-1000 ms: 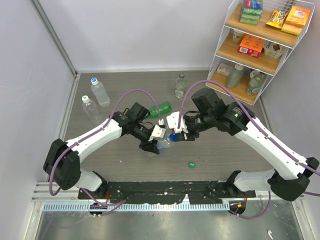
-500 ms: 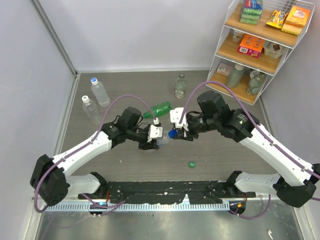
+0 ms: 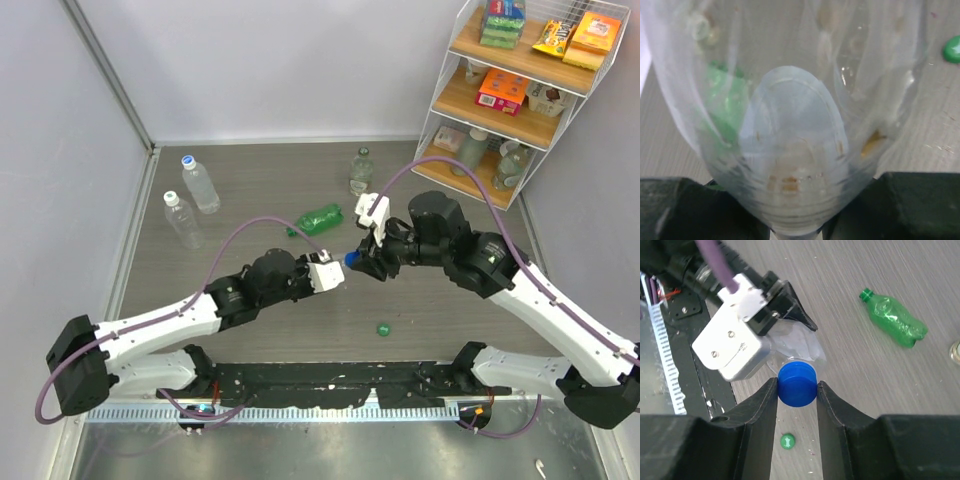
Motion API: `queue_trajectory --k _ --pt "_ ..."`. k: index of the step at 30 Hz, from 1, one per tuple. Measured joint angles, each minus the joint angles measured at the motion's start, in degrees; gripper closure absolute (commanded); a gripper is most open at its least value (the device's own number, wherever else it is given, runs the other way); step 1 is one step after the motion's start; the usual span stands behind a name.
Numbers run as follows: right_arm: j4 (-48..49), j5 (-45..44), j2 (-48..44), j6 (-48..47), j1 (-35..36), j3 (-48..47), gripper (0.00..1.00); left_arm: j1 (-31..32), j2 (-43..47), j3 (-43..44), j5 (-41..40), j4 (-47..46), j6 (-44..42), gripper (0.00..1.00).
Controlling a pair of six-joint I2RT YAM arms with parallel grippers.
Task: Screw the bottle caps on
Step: Screw the bottle cap onto the plastic bottle.
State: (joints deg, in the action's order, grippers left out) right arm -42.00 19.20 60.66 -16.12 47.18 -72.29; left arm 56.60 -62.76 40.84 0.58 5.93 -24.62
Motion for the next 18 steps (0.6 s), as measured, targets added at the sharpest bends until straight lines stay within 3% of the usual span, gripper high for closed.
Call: queue_trajectory --k 11,18 --pt "14.27 -12.83 -3.23 23.15 -0.96 10.03 0.99 7.34 -8.11 -3.15 -29.18 -17.86 -1.81 1.0" --pt "19.98 -22.03 -2.32 36.17 -1.16 12.9 0.99 8.94 -14.86 -3.15 -41.24 -27.89 -2.84 1.0"
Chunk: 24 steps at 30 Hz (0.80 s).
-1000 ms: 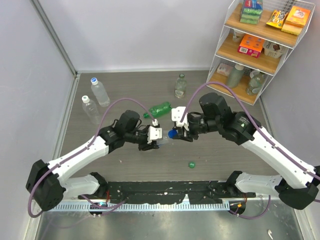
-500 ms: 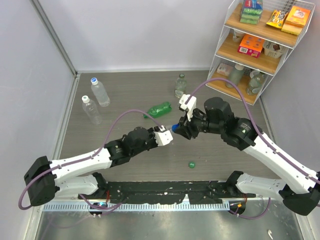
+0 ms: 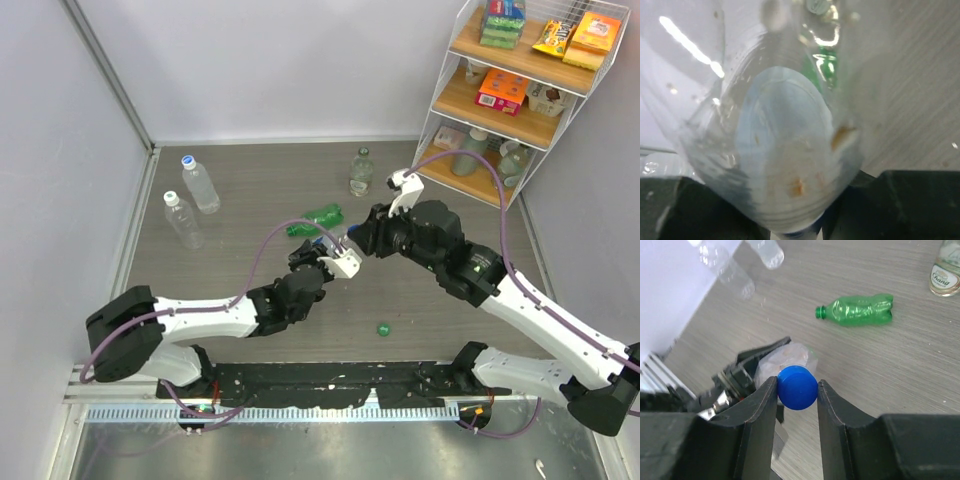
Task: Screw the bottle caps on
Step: Screw the bottle cap onto the plastic bottle.
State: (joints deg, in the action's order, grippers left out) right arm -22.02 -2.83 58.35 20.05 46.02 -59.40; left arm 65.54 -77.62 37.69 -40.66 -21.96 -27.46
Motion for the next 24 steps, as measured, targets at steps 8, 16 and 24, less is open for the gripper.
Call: queue_trajectory --k 8,16,24 --pt "6.67 -7.34 0.96 10.05 0.0 0.02 0.99 1.88 -6.19 -0.02 -10.73 -17.66 -7.56 1.0" --pt "8.59 -11.17 1.01 14.14 0.02 0.46 0.96 3.1 -8.81 0.15 -13.44 -24.7 -9.66 1.0" --pt "8.9 -11.74 0.31 14.4 0.0 0.87 0.5 2.58 -8.79 0.55 -11.91 -22.45 -5.81 1.0"
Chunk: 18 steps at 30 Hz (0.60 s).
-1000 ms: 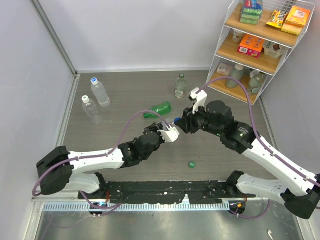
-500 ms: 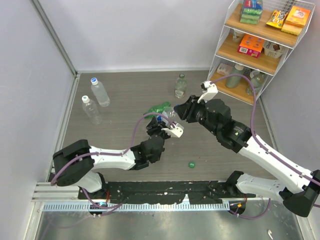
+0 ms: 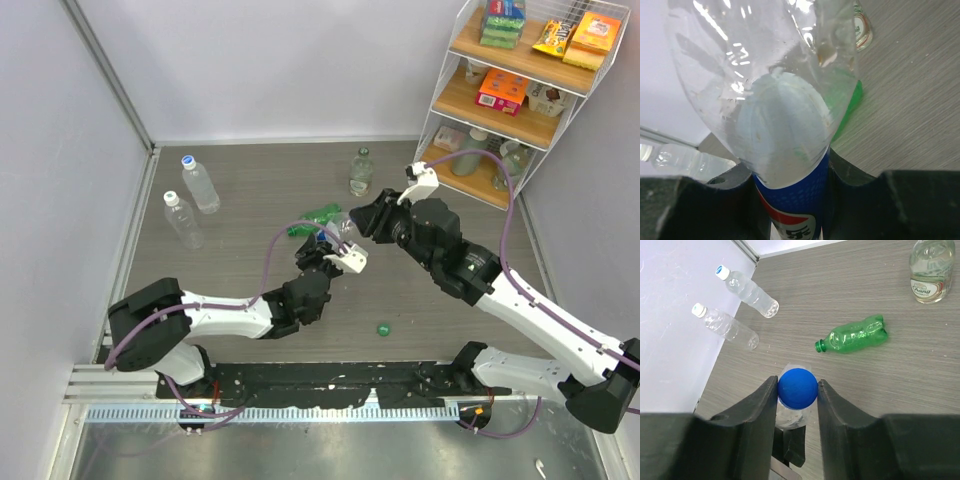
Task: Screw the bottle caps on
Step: Screw the bottle cap onto the plastic bottle.
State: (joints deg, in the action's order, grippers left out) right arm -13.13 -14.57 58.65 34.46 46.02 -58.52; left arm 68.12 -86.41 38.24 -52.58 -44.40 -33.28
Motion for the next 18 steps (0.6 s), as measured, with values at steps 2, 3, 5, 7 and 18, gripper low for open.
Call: queue_trajectory --k 2,3,5,7,18 --pt "-0.02 -0.09 -0.22 -0.02 0.0 0.26 0.33 -0.76 0.57 0.0 1.9 1.86 1.84 1.0" --pt "-0.26 0.48 -0.39 0.13 0.02 0.44 0.23 -1.2 1.03 0.0 3.72 2.45 2.73 1.0" --pt "-0.5 2.16 -0.83 0.55 0.66 1.09 0.14 -2.23 2.12 0.22 7.65 3.34 4.37 1.0" --pt "-0.09 2.84 -1.73 0.59 1.25 2.05 0.14 -3.34 3.3 0.31 11.02 4.55 5.95 1.0" --pt "0.15 13.6 -8.68 -11.04 1.51 3.17 0.12 -17.84 11.72 -0.81 37.59 16.7 17.38 1.0"
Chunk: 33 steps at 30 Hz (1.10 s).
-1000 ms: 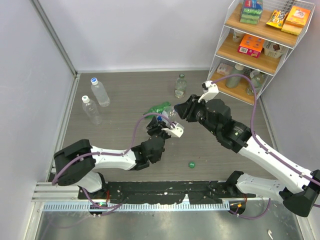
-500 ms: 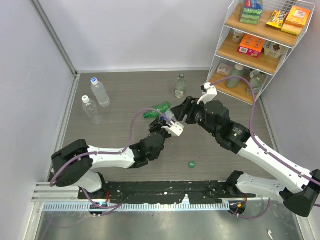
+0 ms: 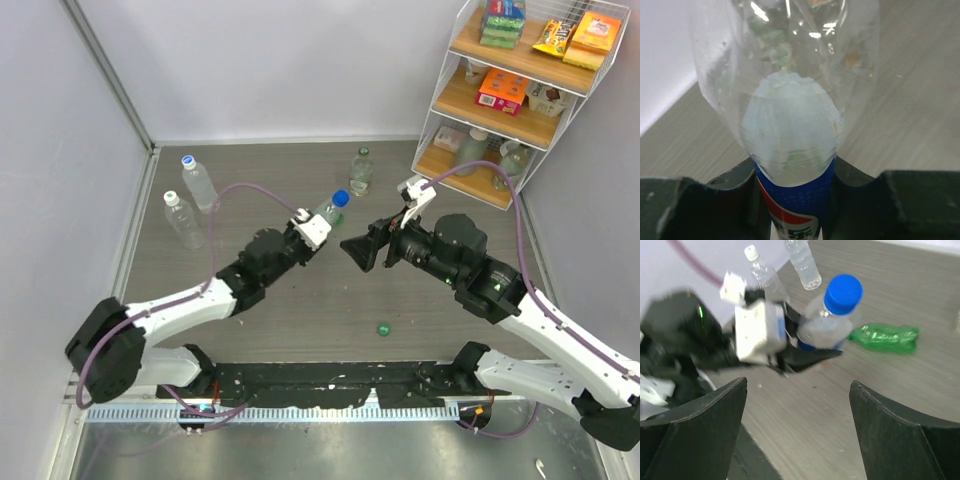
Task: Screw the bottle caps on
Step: Screw the bottle cap onto the plastic bottle.
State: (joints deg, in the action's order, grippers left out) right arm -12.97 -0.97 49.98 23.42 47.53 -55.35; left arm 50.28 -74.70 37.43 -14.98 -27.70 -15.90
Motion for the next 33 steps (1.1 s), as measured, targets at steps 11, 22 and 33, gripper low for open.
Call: queue_trajectory --k 11,22,33 --pt "-20.52 24.3 0.42 -53.83 -1.25 -8.46 0.11 -20.04 5.53 10.86 66.88 44.5 -21.11 1.0" --pt "-39.45 30.67 15.1 -77.31 -1.27 -21.55 0.19 -21.68 -0.44 16.11 83.52 67.47 -38.4 0.97" --pt "-42.45 30.34 19.37 -78.2 -1.27 -26.1 0.24 -21.68 -8.9 20.92 85.74 78.55 -46.31 0.97"
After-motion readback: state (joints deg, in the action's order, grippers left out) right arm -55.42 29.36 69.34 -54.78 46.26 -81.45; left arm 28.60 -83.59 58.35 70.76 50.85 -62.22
